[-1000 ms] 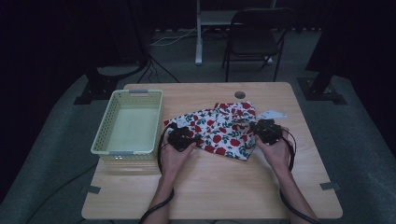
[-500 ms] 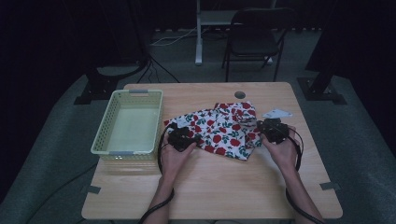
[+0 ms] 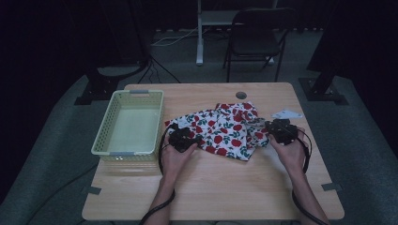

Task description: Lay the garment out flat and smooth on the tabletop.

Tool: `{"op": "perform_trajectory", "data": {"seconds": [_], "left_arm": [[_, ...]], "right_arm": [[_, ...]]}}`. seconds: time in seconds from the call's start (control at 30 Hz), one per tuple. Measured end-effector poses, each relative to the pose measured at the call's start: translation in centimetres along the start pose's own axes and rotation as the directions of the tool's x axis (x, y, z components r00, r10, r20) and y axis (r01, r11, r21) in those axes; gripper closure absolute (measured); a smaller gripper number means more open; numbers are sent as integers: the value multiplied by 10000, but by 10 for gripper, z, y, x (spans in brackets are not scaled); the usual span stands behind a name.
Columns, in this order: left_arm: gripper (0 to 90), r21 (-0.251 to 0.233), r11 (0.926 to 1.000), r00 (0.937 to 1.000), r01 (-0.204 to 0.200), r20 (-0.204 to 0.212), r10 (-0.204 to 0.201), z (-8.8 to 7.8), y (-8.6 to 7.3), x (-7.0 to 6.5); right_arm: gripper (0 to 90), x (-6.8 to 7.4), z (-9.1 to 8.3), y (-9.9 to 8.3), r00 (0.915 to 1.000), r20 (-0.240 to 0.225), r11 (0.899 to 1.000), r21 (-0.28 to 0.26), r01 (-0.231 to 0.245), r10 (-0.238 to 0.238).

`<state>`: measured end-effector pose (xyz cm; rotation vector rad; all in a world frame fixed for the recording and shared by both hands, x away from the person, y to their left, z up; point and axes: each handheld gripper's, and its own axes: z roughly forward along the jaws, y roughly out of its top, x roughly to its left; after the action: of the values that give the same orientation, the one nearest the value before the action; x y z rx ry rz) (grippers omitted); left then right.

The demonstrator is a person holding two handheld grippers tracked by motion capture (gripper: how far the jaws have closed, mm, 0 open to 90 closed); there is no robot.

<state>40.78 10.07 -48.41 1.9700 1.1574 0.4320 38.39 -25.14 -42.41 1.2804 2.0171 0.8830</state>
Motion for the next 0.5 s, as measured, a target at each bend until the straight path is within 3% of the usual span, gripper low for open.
{"op": "perform_trajectory", "data": {"seconds": [0.5], "left_arm": [[421, -8, 10000, 10000, 5, 2, -5, 0, 0, 0]], "right_arm": [[885, -17, -7, -8, 9993, 214, 9995, -29, -320, 320]]}}
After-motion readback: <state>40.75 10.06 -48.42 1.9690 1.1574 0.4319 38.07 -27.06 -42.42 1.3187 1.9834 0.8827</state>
